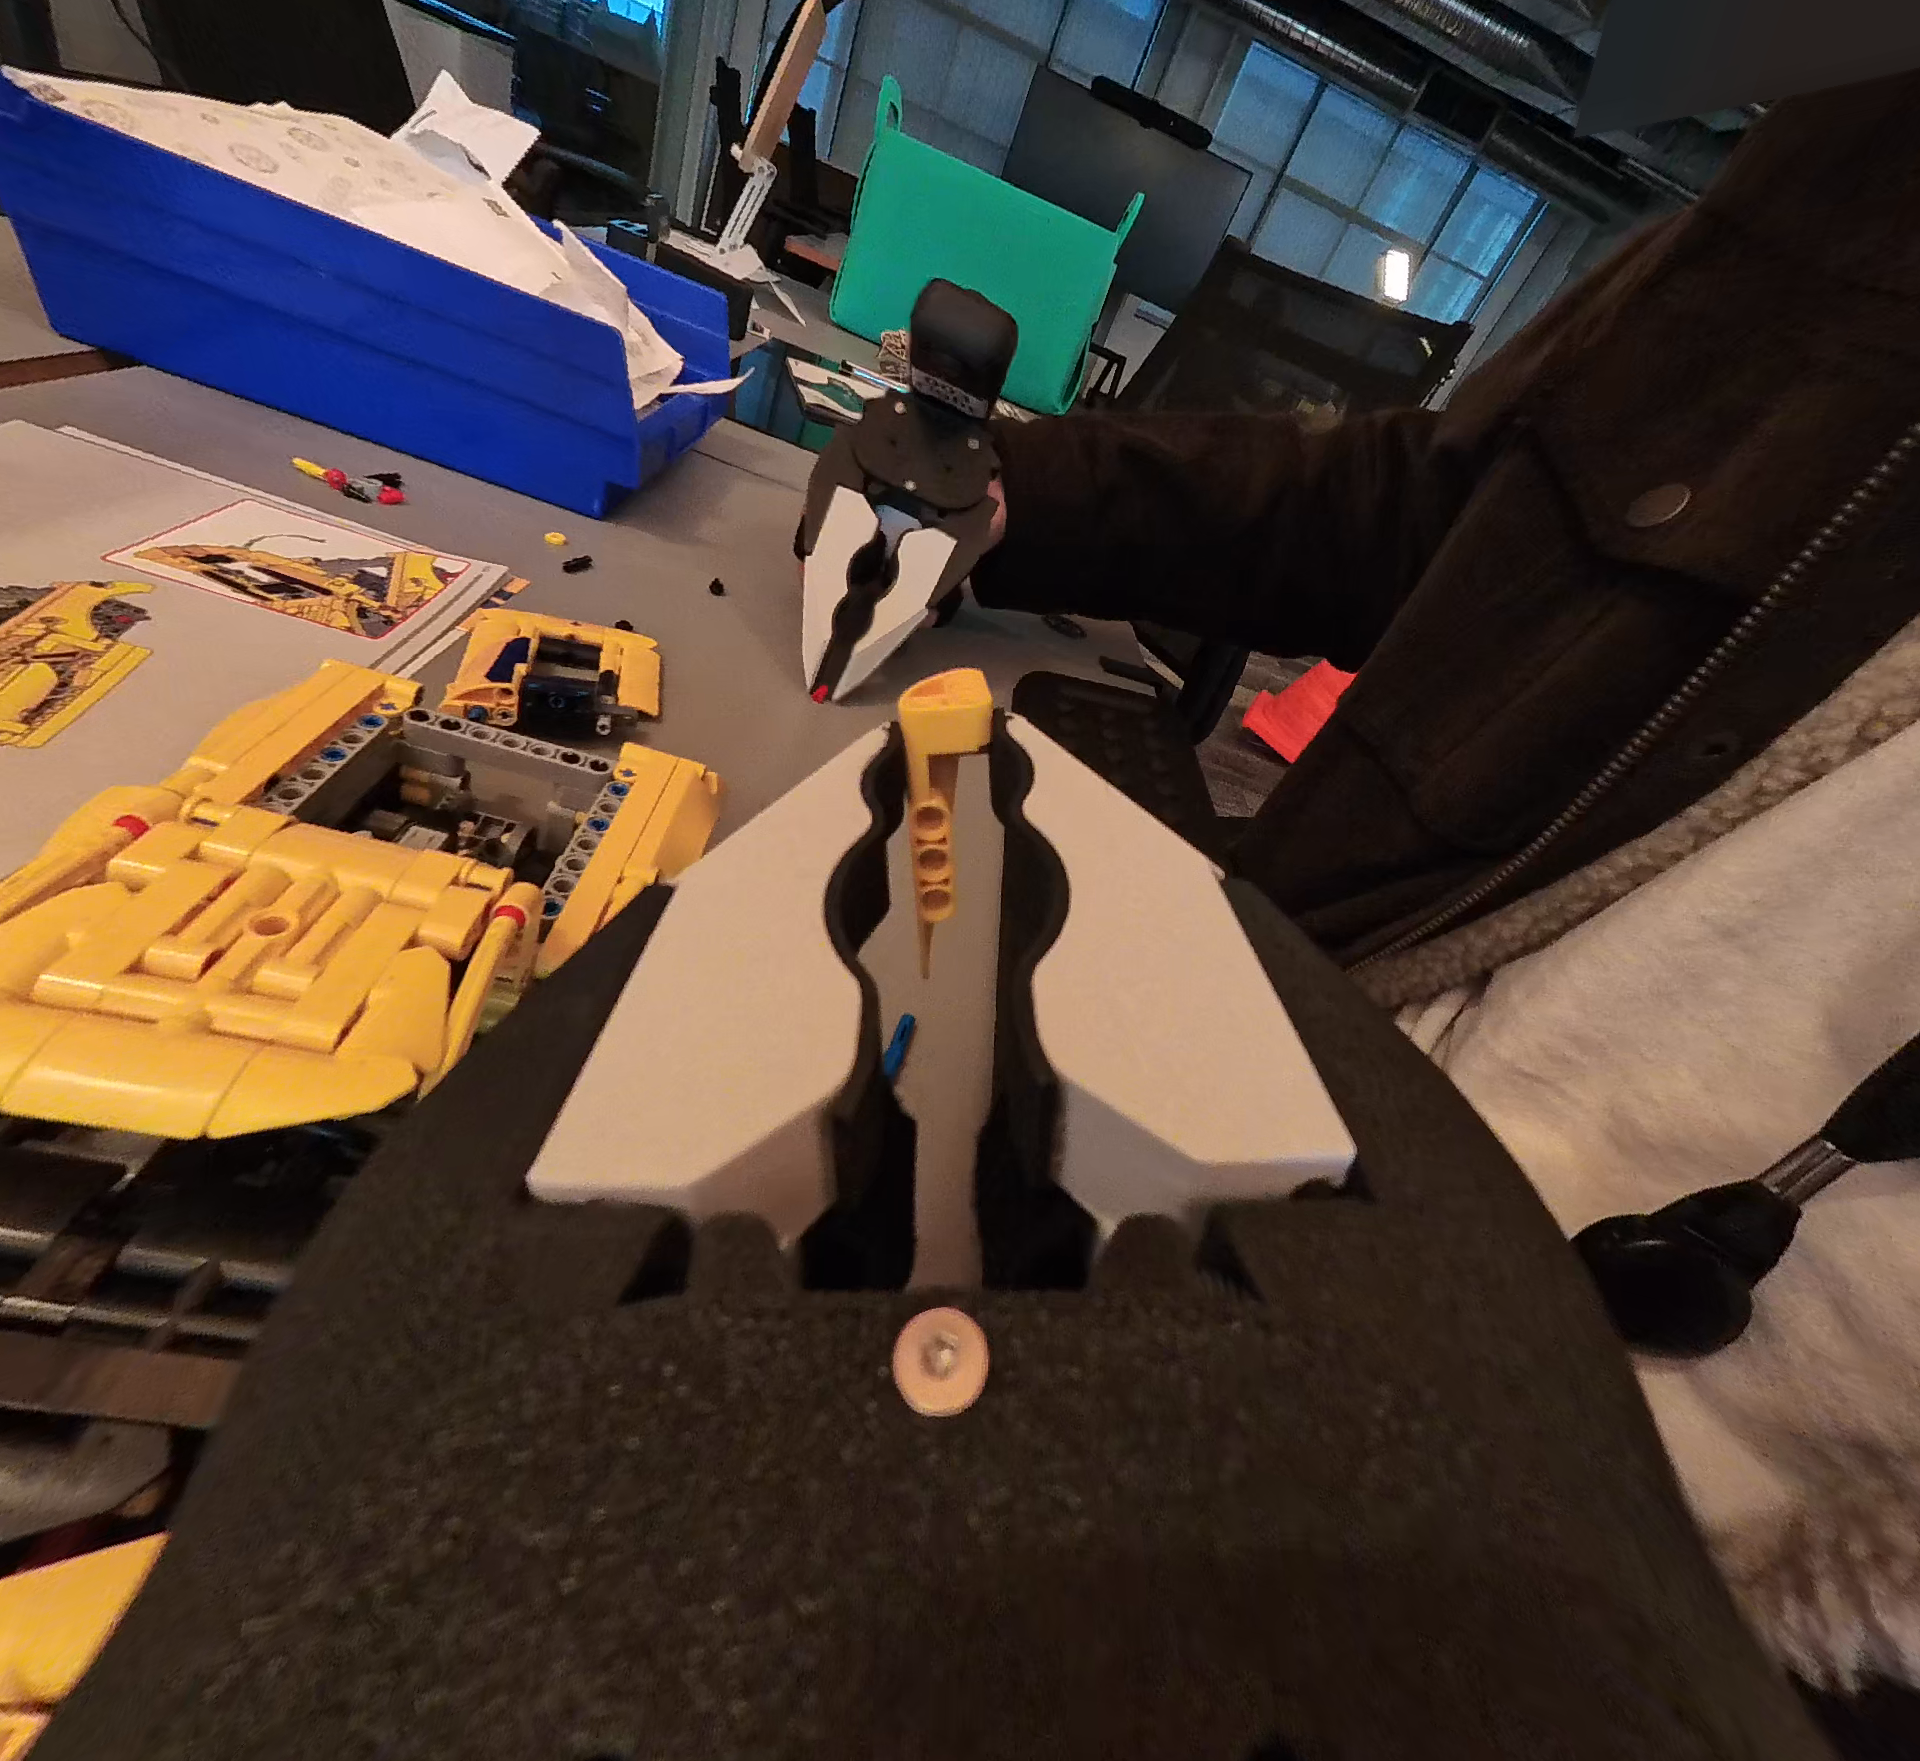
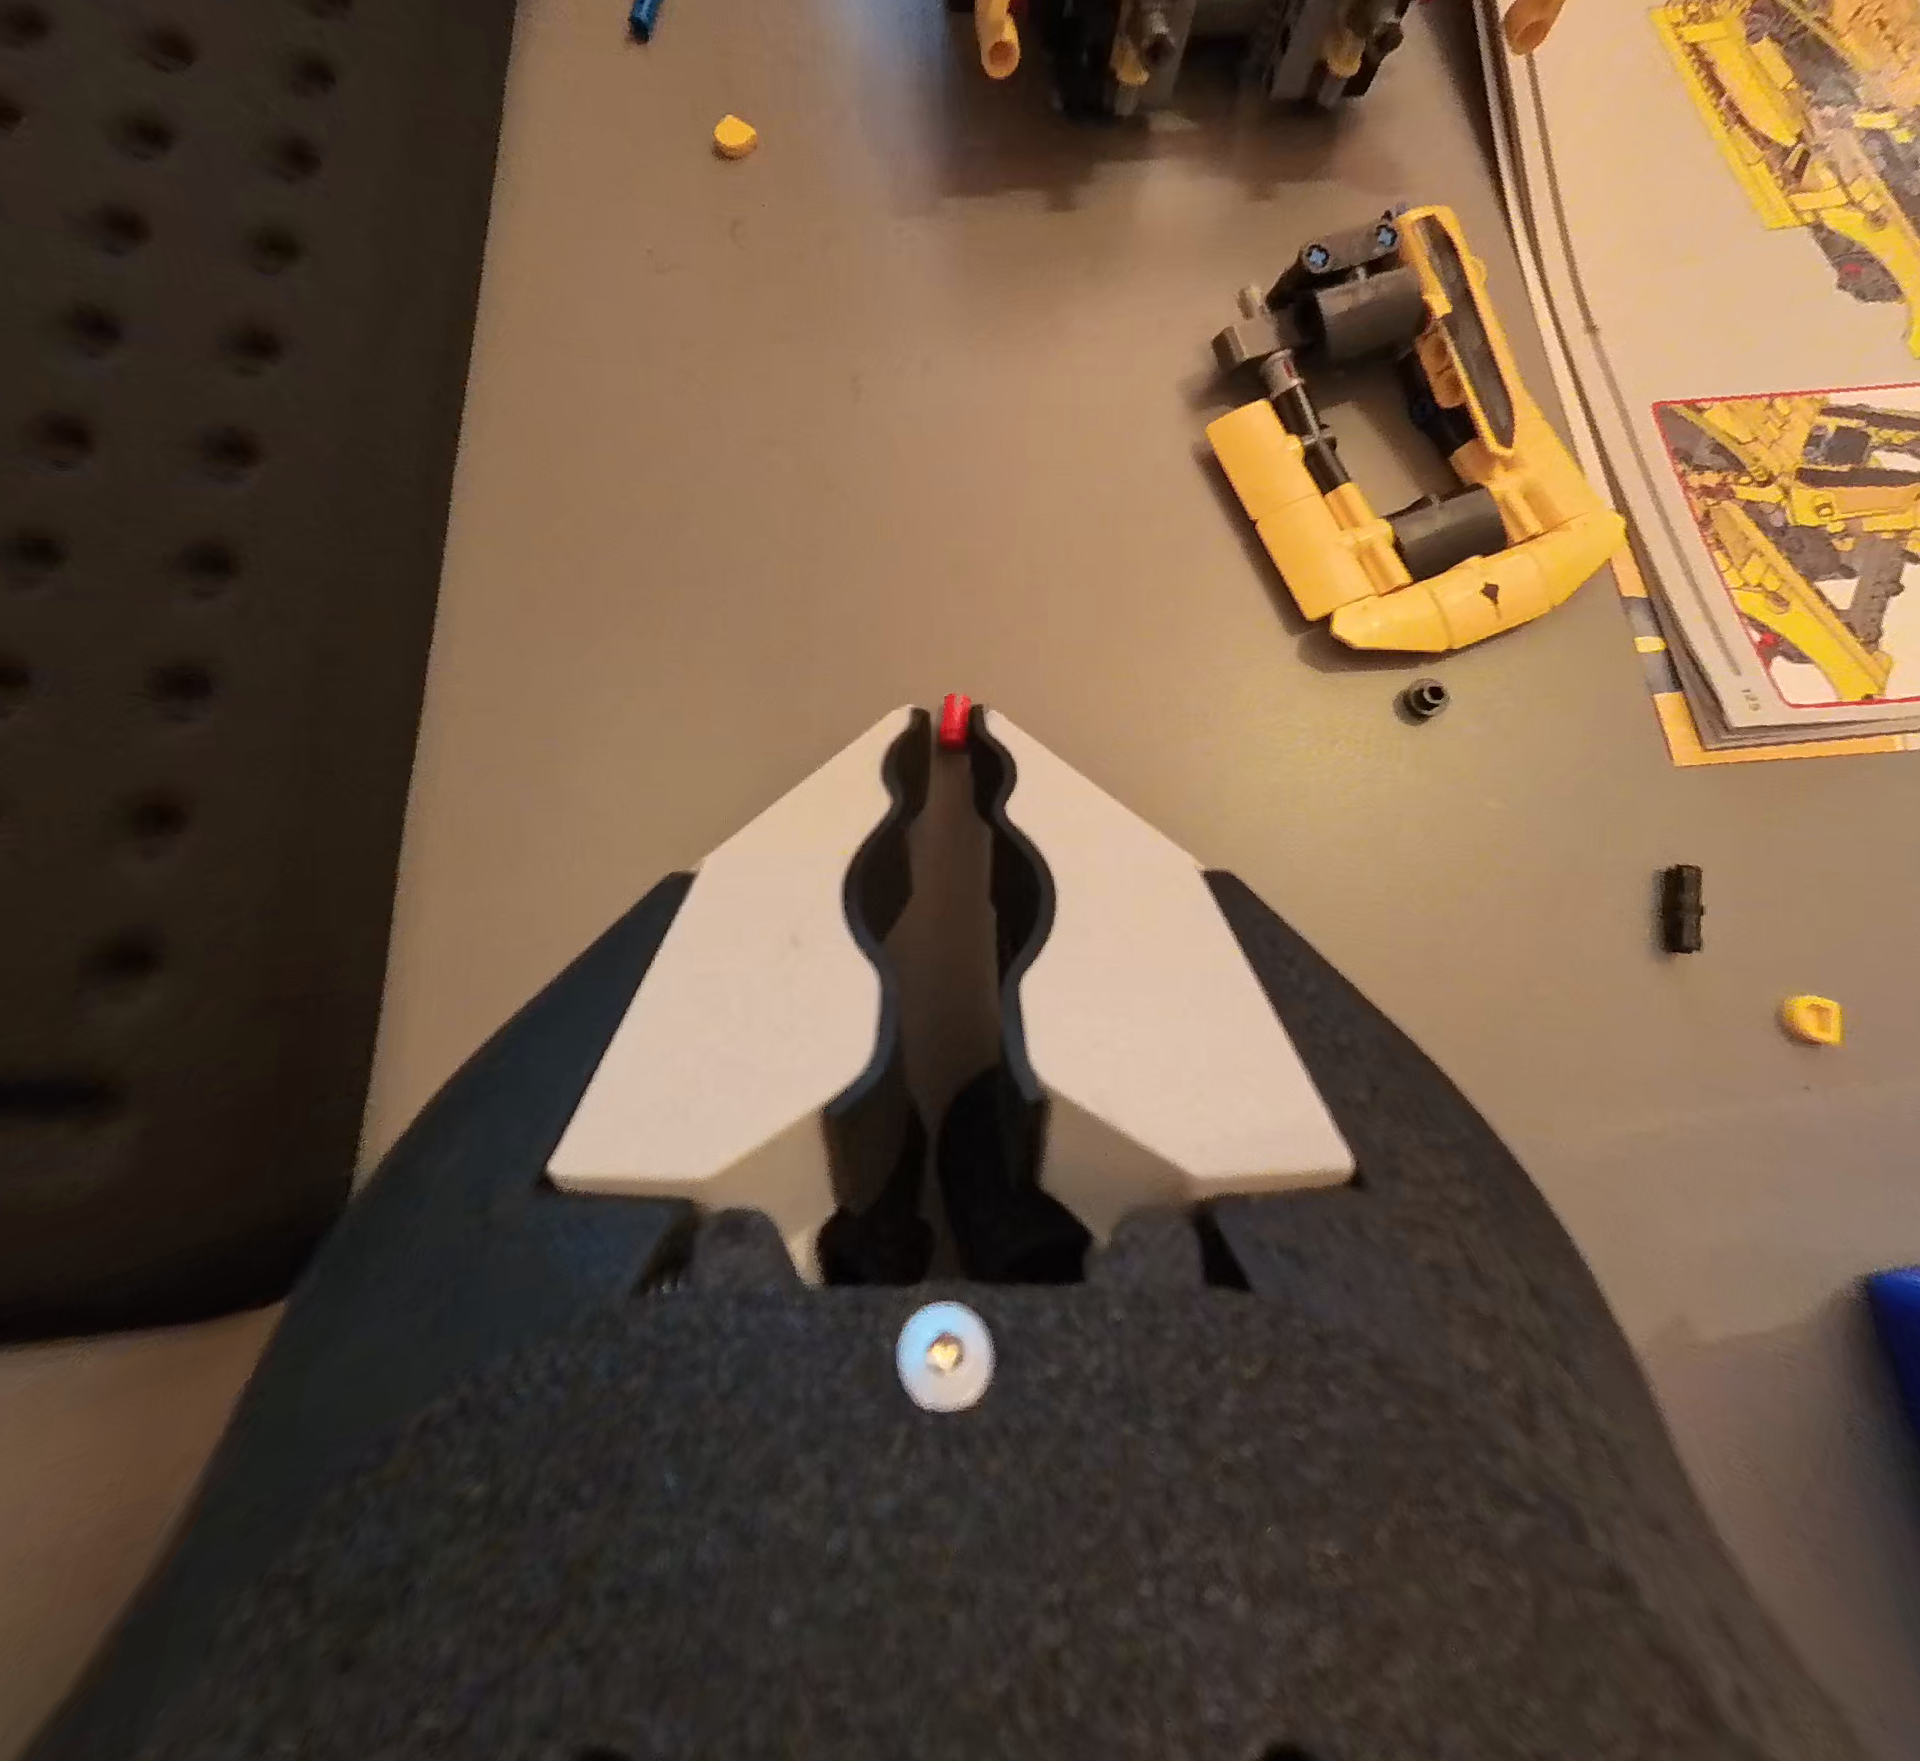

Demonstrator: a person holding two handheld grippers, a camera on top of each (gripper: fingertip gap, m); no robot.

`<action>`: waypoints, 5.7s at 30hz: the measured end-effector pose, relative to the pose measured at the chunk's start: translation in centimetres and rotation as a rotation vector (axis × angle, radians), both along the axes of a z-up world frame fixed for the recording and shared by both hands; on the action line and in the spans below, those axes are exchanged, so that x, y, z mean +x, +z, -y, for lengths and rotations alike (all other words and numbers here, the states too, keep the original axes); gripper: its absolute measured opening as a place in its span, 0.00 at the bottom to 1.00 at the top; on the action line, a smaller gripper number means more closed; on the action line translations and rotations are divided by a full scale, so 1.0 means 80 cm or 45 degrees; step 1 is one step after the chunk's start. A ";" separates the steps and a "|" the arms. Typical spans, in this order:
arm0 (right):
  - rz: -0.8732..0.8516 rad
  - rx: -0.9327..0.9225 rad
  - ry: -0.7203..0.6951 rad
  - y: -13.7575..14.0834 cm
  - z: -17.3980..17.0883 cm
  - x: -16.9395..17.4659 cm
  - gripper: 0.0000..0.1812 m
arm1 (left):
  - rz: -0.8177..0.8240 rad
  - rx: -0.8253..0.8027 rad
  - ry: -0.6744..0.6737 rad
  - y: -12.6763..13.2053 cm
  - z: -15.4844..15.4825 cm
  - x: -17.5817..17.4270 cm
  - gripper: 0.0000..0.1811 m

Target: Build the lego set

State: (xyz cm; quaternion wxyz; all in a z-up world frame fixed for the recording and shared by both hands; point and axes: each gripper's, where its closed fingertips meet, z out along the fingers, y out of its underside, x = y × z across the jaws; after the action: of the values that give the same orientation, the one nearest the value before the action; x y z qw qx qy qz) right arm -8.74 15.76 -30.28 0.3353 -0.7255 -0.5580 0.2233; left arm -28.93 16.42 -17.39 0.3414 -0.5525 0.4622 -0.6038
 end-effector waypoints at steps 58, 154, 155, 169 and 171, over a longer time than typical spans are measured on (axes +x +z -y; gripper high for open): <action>0.634 -0.104 -0.073 0.079 0.001 -0.232 0.02 | -0.576 1.071 0.165 -0.092 0.007 0.023 0.08; 0.055 -0.014 -0.314 0.028 -0.001 -0.127 0.02 | -0.353 0.391 -0.007 -0.063 0.029 0.020 0.08; 0.077 0.023 -0.312 0.024 -0.002 -0.122 0.02 | -0.362 0.393 -0.009 -0.064 0.029 0.020 0.08; 0.155 0.187 -0.310 0.007 -0.004 -0.104 0.03 | -0.391 0.402 -0.012 -0.072 0.027 0.020 0.08; 0.150 0.185 -0.311 0.007 -0.005 -0.104 0.03 | -0.397 0.403 -0.015 -0.073 0.027 0.020 0.08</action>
State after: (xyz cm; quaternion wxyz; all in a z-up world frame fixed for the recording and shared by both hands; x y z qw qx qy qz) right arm -17.09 16.12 -29.76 0.3783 -0.7737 -0.4988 0.0970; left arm -27.32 14.22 -23.22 0.3446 -0.5758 0.6017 -0.4332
